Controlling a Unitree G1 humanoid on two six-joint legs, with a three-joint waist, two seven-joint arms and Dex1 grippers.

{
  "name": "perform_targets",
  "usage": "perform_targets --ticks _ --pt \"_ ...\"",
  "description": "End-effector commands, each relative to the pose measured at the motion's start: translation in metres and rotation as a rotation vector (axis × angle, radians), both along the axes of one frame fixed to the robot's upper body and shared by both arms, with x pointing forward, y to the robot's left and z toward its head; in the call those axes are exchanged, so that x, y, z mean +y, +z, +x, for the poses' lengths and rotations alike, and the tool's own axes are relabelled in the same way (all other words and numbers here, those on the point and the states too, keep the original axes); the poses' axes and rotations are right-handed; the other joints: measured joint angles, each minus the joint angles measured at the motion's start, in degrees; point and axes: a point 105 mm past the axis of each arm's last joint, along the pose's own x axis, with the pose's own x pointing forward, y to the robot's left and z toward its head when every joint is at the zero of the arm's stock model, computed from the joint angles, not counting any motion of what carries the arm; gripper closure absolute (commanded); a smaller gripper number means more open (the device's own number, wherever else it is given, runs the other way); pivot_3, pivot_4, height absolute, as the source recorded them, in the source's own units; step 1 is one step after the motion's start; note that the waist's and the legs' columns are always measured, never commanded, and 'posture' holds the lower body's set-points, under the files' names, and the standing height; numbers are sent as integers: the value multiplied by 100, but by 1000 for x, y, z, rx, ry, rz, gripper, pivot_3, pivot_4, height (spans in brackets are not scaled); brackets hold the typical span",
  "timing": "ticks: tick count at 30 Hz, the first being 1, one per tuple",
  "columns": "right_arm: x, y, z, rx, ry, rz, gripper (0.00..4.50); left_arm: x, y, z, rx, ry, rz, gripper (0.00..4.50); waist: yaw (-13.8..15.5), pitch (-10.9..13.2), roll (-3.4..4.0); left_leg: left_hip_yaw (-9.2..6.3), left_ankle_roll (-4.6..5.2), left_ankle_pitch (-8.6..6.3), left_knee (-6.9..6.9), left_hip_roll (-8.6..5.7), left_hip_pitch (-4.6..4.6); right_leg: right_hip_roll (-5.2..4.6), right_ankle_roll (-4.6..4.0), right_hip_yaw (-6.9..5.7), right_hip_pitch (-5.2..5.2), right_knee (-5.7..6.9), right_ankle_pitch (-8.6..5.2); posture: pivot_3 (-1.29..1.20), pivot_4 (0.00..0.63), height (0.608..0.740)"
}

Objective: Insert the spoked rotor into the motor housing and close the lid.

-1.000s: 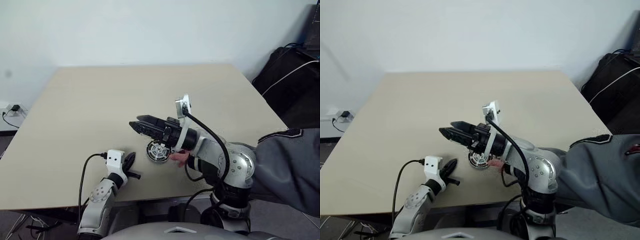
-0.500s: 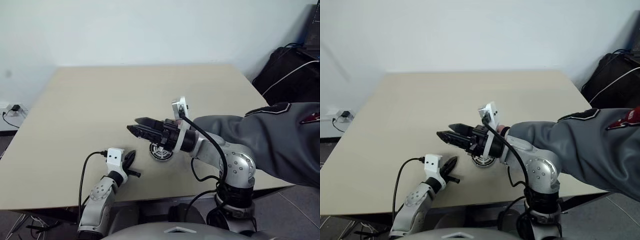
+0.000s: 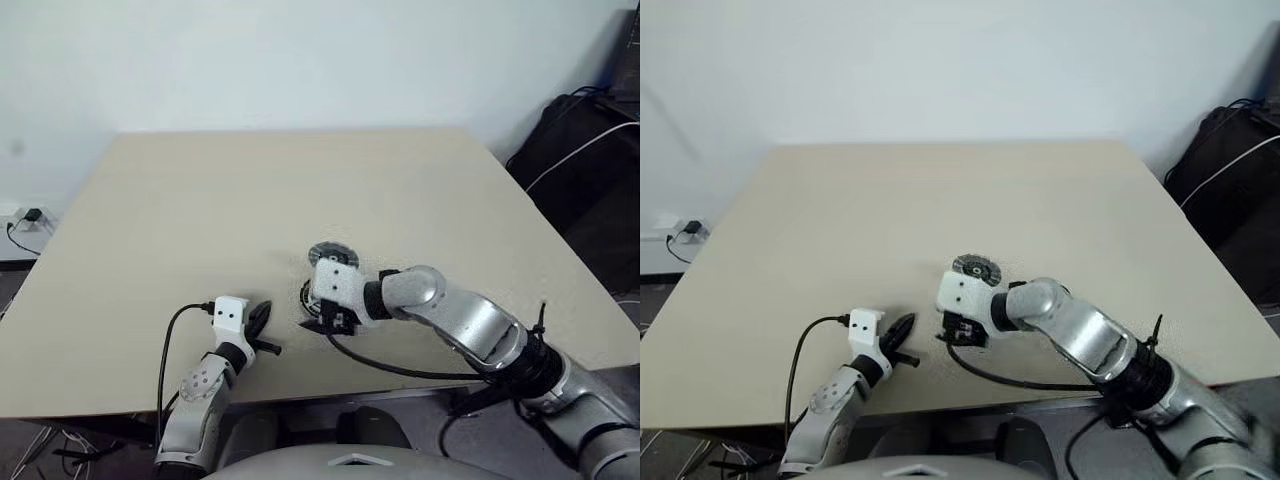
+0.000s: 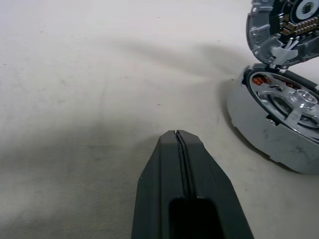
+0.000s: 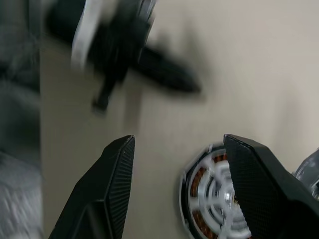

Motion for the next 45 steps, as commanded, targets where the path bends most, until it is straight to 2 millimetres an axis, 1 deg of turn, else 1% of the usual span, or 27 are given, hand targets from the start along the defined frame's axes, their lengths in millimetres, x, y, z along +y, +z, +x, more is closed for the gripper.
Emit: perform_targets --ticks 1,5,8,21,30,33,38,40,41,45 --pt "-3 0 6 -119 115 -89 1474 -2 10 4 -39 7 -14 4500 1 0 -1 0 0 0 1 0 0 0 1 0 0 1 0 0 0 740" --pt "-12 -12 10 -163 184 -193 1474 -2 10 3 -39 12 -17 4500 3 1 -3 -1 0 0 6 0 0 -1 3 0 3 1 2 0 0 740" --pt "-15 -18 12 -171 205 -230 1474 -1 10 3 -39 16 -17 4500 10 1 -3 -1 0 0 8 0 0 -2 3 -1 4 1 2 0 0 740" --pt "-34 -36 19 -150 223 -335 1474 -2 10 2 -39 25 -21 4500 26 1 -3 -2 -1 1 11 0 0 -5 3 -1 5 2 3 0 0 740" --pt "-42 -44 29 -176 209 -383 1474 -3 9 1 -35 29 -29 4500 10 -1 -5 -2 -4 2 16 1 7 -5 5 0 10 6 4 0 0 740" --pt "-44 -45 33 -190 195 -393 2047 -3 9 1 -35 31 -30 4500 4 -2 -6 -2 -8 5 20 2 13 -5 8 1 16 8 7 0 0 740" --pt "-43 -45 35 -203 186 -385 3721 -3 9 1 -35 31 -30 4500 42 -3 -8 -2 -9 5 24 1 11 -6 11 3 17 9 9 0 0 740" --pt "-43 -46 36 -207 179 -382 4305 -3 9 1 -35 29 -31 4500 40 -10 -19 -2 -8 4 24 2 12 -5 10 2 16 8 9 0 0 740" --pt "-43 -46 36 -209 177 -381 4411 -3 8 1 -34 28 -31 4500 37 -10 -18 -2 -8 5 24 3 11 -5 9 1 16 8 9 0 0 740" --pt "-45 -43 36 -199 155 -361 4411 -4 8 2 -35 22 -30 4500 25 -10 -17 -1 -10 6 26 3 12 -6 10 4 17 9 11 0 0 740"
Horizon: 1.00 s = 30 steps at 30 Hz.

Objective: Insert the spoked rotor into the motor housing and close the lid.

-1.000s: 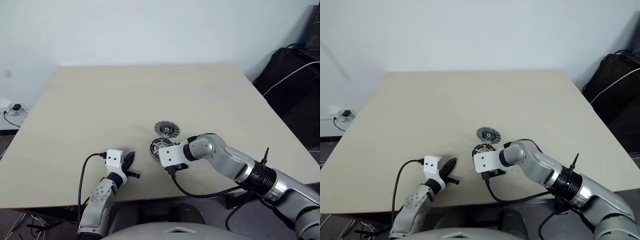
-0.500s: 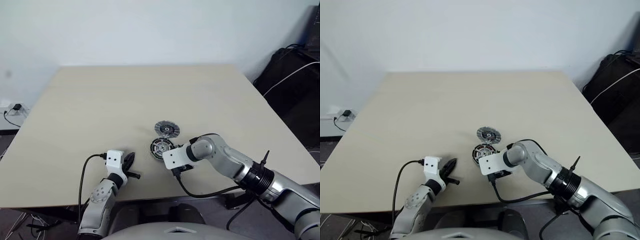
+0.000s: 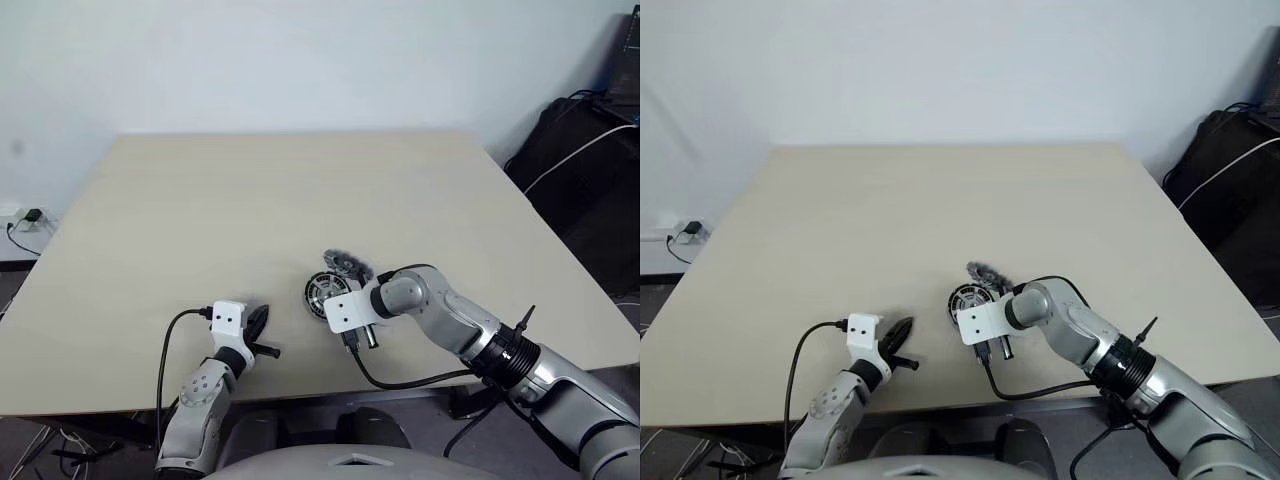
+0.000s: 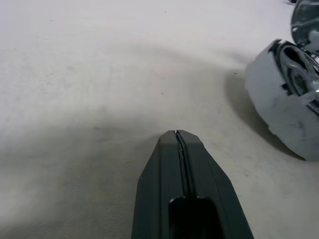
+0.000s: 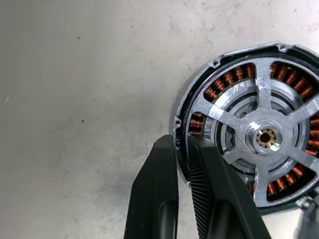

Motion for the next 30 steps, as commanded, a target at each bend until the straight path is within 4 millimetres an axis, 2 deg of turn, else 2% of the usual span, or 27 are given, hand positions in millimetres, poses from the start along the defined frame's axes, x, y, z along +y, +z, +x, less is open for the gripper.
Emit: perform_targets --ticks 1,6,8,13,17,22,30 --pt "-6 11 8 -22 -61 27 4411 -3 13 7 -54 -6 -17 4500 4 -1 -1 0 0 0 0 0 0 0 0 0 0 0 0 0 0 740" --pt "-2 26 -12 111 -151 156 4412 -4 12 7 -51 -9 -18 4500 83 0 0 -1 6 -4 1 -1 -8 -2 -4 -1 -6 -2 1 0 0 740" --pt "-1 31 -23 169 -183 190 4412 -5 11 6 -48 -9 -20 4500 99 0 0 -2 14 -9 1 -1 -14 -2 -36 -3 -11 -2 15 0 0 740" --pt "-6 31 -39 247 -301 220 4412 -8 8 5 -36 -17 -29 4500 116 1 1 -4 27 -17 0 0 -17 -3 -42 -7 -13 -4 6 0 0 740" --pt "-7 29 -38 294 -464 265 4412 -10 7 5 -33 -29 -29 4500 119 1 1 -3 27 -17 6 -1 -17 -5 -7 -6 -9 -5 -5 0 0 740" --pt "2 25 -18 314 -747 373 4412 -10 7 6 -34 -37 -27 4500 111 4 8 -3 21 -14 8 0 -17 -5 -3 -4 -11 -2 -2 0 0 740" --pt "23 23 -11 414 -915 433 4412 -6 5 4 -28 -22 -25 4500 88 4 10 -2 20 -14 7 -2 -19 -3 -22 -5 -12 -2 9 0 0 740"
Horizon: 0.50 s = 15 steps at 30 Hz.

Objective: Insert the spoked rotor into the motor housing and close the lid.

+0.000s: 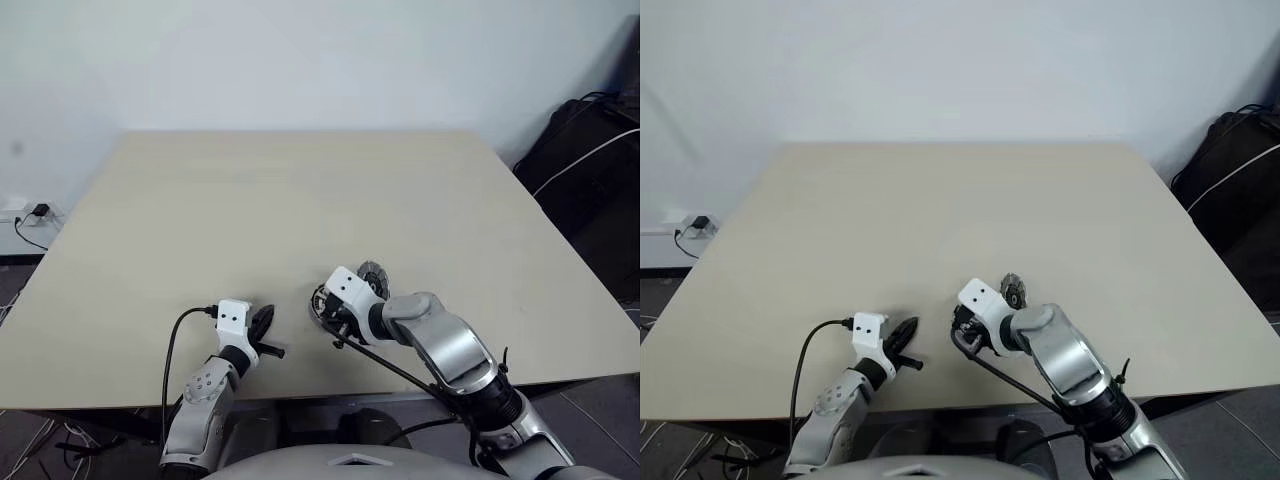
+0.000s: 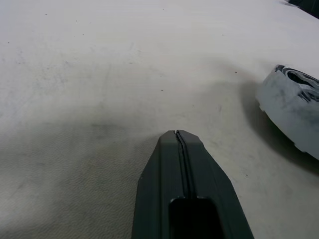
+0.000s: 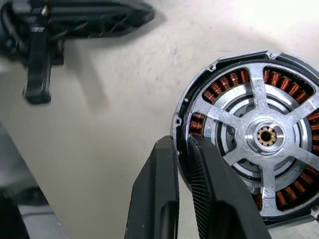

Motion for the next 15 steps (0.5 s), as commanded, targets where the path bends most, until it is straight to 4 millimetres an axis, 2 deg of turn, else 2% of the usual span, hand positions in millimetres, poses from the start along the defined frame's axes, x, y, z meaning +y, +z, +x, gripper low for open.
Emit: perform_targets --ticks 1,6,8,9,13,15 --pt "2 9 15 -17 -88 22 4412 0 7 2 -32 5 -10 4500 -11 0 3 0 0 0 0 0 0 0 6 0 0 0 -4 0 0 740" --pt "10 9 21 -1 -105 41 4412 1 7 1 -31 15 -10 4500 -75 -3 8 0 -7 4 0 0 1 1 22 1 1 2 -8 0 0 740" --pt "15 10 20 1 -88 55 3676 2 6 1 -31 17 -9 4500 -99 -4 10 1 -7 4 0 0 2 1 24 3 2 2 -7 0 0 740" --pt "18 11 19 -3 -78 63 3472 2 6 0 -32 19 -9 4500 -111 -5 12 1 -7 4 0 0 2 1 24 3 2 2 -7 0 0 740" --pt "28 23 20 -32 -53 106 2193 4 6 0 -32 22 -6 4500 -125 -1 20 1 -8 4 -3 0 2 2 23 3 -1 2 -7 0 0 740" --pt "34 35 21 -44 -42 158 2193 4 6 0 -32 22 -6 4500 -127 -1 21 1 -9 5 -7 0 2 4 21 2 -2 2 -8 0 0 740"
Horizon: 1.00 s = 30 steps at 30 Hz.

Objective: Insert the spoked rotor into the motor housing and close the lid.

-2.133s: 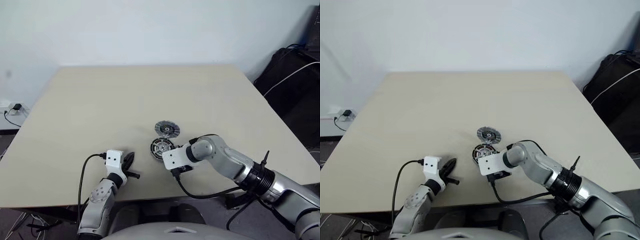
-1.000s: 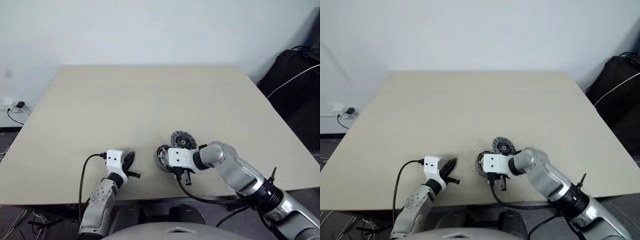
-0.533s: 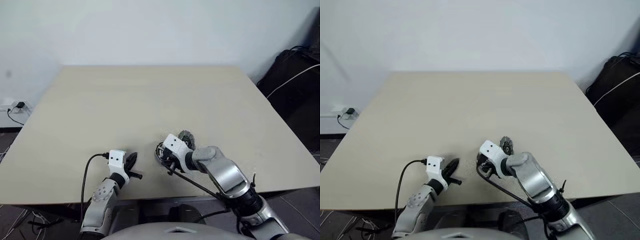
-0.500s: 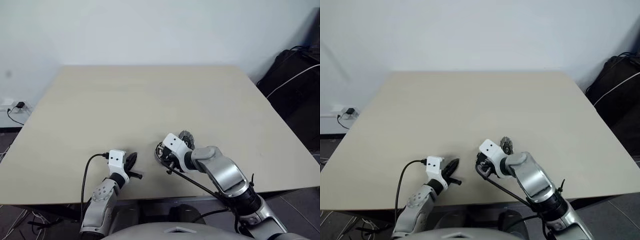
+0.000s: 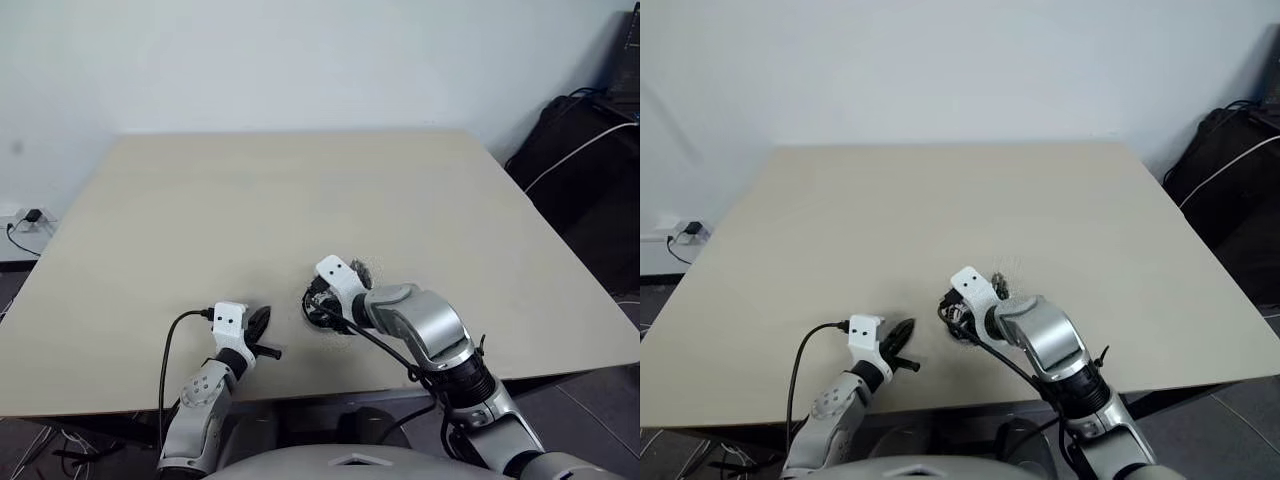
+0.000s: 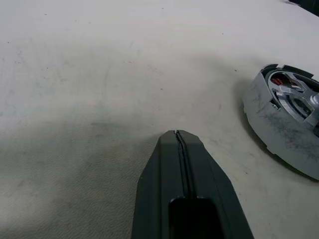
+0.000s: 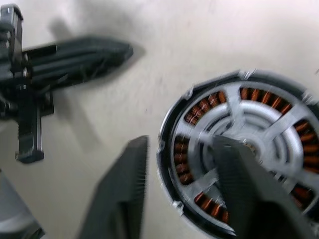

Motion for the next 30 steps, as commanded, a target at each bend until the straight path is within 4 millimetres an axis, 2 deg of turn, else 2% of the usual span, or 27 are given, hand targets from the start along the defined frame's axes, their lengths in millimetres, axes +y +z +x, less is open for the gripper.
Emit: perform_targets --ticks 1,5,7,10,12,14,17,19,23,25,27,30 --pt "16 34 5 -75 26 125 2193 0 7 4 -31 3 -8 4500 0 0 1 0 -1 0 -1 0 0 0 0 0 0 0 0 0 0 740" --pt "34 72 6 -43 8 350 2193 0 7 5 -30 -3 -6 4500 2 3 6 0 -2 1 -6 1 0 2 -2 0 -2 0 0 0 0 740" --pt "42 97 7 -35 -1 513 2193 -1 7 5 -30 -7 -6 4500 3 3 7 0 -2 1 -8 1 0 3 -1 0 -3 0 1 0 0 740" --pt "45 131 13 -73 -39 725 2193 -1 8 6 -31 -11 -6 4500 25 0 3 0 -2 1 -15 0 -1 4 -4 1 -4 -2 9 0 0 740" --pt "31 155 32 -266 -143 787 2193 -2 8 6 -31 -14 -6 4500 31 -1 0 -2 -1 0 -20 -10 -1 5 -17 10 -1 -8 17 0 0 740" --pt "11 162 52 -480 -266 691 2193 -2 8 6 -32 -15 -5 4500 -15 5 14 11 -2 0 -29 -16 -1 2 2 26 -7 -13 11 0 0 740" --pt "-22 158 74 -744 -388 455 2193 -1 8 5 -33 -15 -3 4500 -53 3 10 32 -14 7 -54 -17 10 4 11 33 -15 -13 4 0 0 740" --pt "-53 145 85 -881 -443 209 2193 1 9 4 -35 -8 -4 4500 -55 -2 2 35 -22 12 -64 -17 20 7 6 33 -12 -10 2 0 0 740" --pt "-103 103 86 -863 -466 -133 3124 3 9 3 -33 -6 3 4500 -68 -5 -2 39 -32 19 -76 -15 22 11 0 34 1 -5 -5 0 0 740" --pt "-117 83 78 -819 -412 -248 3825 4 9 4 -33 -7 7 4500 -77 -3 2 44 -38 23 -78 -8 21 14 -7 36 0 0 -12 0 0 740" --pt "-122 66 66 -742 -355 -294 4465 4 10 4 -35 -10 10 4500 -89 -1 5 43 -44 26 -77 3 24 20 -27 33 -1 2 -25 0 0 740" --pt "-118 47 47 -616 -253 -294 4465 4 11 5 -36 -19 15 4500 -87 2 7 38 -48 29 -74 19 35 25 -31 24 -6 5 -28 0 0 740"
